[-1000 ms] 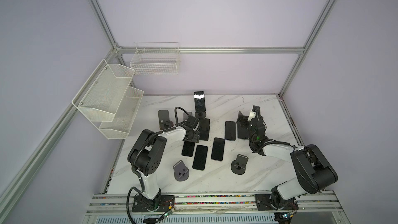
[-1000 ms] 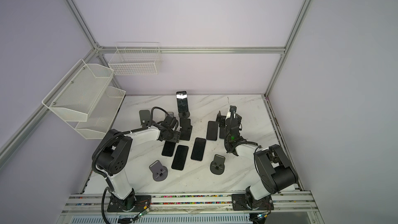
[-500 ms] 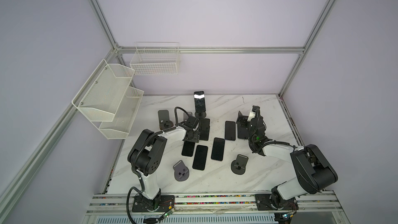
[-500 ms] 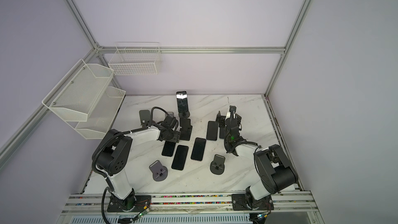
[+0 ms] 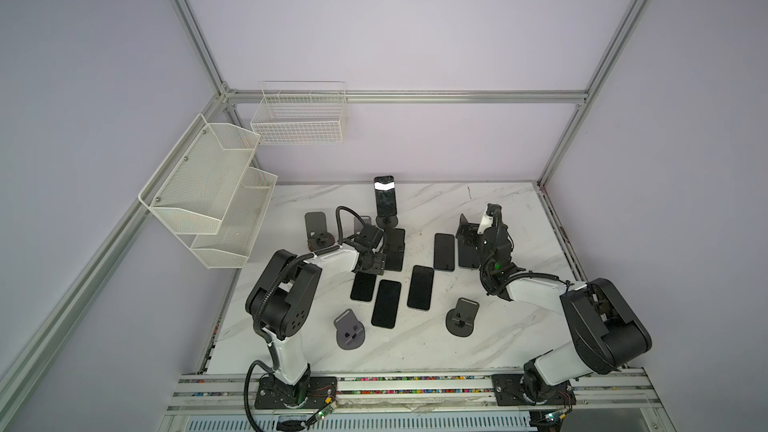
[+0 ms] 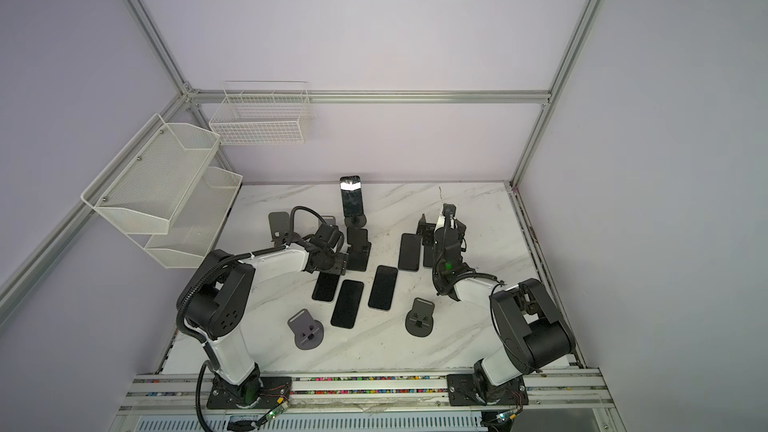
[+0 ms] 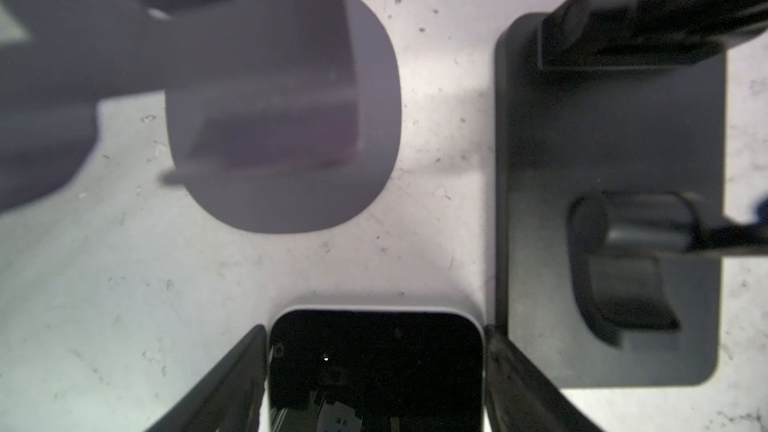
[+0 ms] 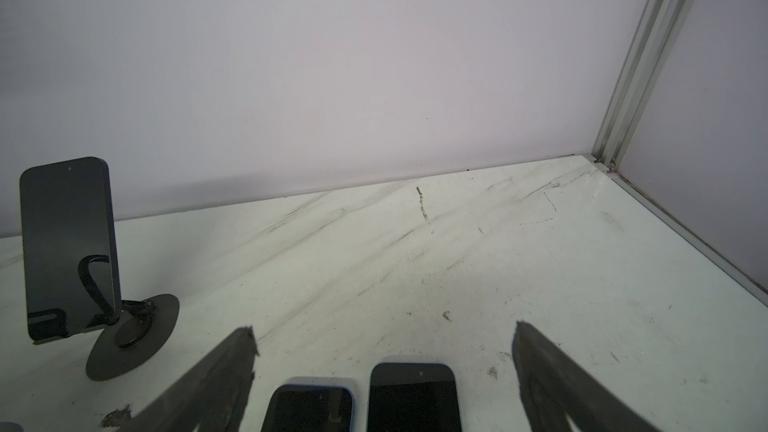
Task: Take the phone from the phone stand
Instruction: 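Lower the white-edged phone flat beside the black phone and open the left gripper, then raise the left gripper and reach to the black phone on the farthest stand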
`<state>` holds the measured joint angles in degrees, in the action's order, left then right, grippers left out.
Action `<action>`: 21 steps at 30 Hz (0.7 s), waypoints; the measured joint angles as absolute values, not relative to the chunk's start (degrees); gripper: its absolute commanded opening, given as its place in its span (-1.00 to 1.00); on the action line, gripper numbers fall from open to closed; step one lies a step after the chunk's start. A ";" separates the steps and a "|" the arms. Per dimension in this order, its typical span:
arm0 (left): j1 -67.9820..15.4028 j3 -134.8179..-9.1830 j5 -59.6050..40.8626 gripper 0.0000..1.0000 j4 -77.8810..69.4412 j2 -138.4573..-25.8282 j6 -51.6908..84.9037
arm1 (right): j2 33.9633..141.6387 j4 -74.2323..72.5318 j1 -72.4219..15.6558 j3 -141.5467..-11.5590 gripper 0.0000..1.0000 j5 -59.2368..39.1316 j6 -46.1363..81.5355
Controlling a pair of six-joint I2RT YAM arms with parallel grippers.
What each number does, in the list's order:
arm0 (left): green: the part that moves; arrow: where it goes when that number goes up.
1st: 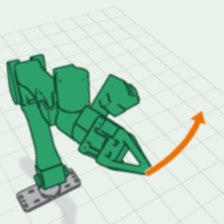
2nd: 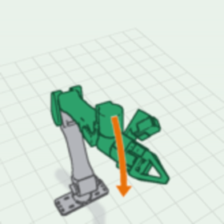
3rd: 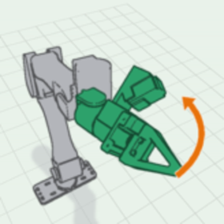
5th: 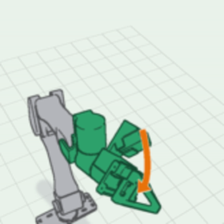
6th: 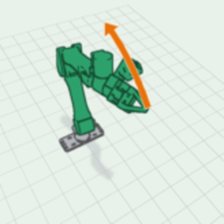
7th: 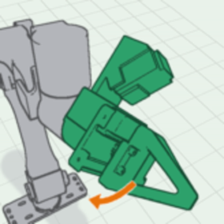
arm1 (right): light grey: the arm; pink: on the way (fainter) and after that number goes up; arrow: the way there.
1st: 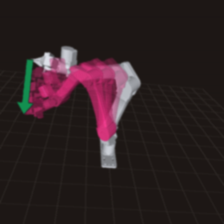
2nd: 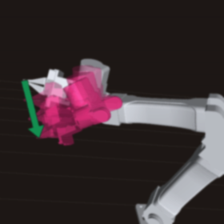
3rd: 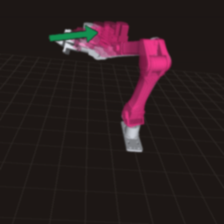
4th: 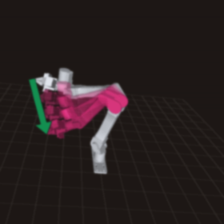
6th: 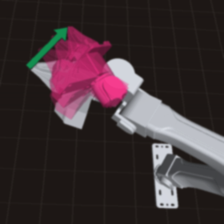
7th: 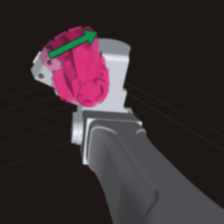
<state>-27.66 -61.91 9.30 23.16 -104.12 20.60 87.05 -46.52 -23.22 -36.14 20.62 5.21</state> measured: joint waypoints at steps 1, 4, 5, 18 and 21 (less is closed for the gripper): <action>-27.66 -61.91 9.19 0.57 23.62 -103.90 20.60 | 87.05 -46.52 -23.22 -36.14 0.95 20.62 5.21; -27.66 -61.93 9.08 0.57 26.61 -102.76 20.60 | 87.05 -46.52 -23.22 -36.14 0.95 20.62 5.19; -27.66 -61.93 9.08 0.58 27.66 -102.04 20.60 | 87.05 -46.52 -23.22 -36.14 0.95 20.64 5.19; -27.62 -62.28 8.75 0.71 33.67 -84.49 21.56 | 87.22 -46.46 -23.31 -36.27 0.95 20.84 5.17; -27.55 -62.72 8.93 0.74 34.89 -80.88 21.89 | 87.79 -46.24 -23.38 -36.80 0.95 21.15 5.15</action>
